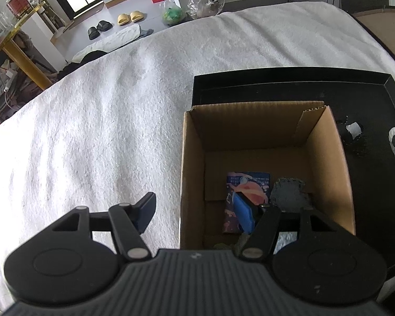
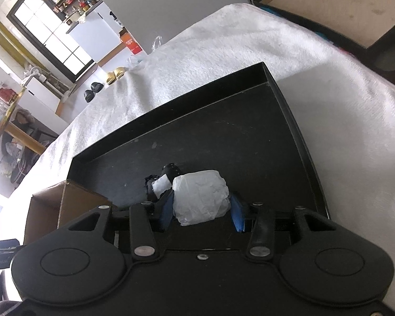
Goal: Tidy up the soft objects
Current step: 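Carry the white-and-black plush with the right gripper into the box and release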
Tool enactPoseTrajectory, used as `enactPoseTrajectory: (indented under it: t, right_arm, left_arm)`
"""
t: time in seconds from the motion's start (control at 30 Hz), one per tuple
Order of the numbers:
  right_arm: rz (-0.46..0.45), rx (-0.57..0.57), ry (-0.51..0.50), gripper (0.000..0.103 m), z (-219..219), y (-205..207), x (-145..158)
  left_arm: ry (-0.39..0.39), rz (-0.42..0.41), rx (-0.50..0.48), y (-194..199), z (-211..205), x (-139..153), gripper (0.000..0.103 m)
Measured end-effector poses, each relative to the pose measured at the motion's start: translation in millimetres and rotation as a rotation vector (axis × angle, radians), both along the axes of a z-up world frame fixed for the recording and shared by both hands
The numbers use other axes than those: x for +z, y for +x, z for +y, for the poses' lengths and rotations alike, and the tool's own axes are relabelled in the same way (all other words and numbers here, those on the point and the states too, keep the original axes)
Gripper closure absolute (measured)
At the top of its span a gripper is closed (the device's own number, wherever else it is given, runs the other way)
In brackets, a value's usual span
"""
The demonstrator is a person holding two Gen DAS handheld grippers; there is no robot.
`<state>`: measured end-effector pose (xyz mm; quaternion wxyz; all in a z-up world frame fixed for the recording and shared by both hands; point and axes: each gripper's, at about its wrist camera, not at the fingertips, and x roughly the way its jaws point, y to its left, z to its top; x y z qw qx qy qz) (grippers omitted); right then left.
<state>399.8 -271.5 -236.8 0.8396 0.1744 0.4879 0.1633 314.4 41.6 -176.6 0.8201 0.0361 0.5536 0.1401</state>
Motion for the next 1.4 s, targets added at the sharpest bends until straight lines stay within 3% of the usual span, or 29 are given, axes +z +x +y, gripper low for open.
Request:
enactPoseTrajectory:
  t: [0.7,1.2,1.4]
  right_arm:
    - [-0.083,0.083,-0.031,0.059,43.6,-30.2,60.6]
    - [-0.13,0.16,-0.072,0.059,95.7,-50.4,93.6]
    - [-0.135,0.188,-0.097,0.059,116.4,-56.5,97.0]
  left_arm:
    - [-0.094,-0.081,0.04,-24.4,23.5,15.1,0.04]
    - [-0.232,-0.105,0.098,-49.7,56.1,-4.5,0.04]
    - [-0.271,-0.147,0.068,-53.0,60.9,-4.5,0.04]
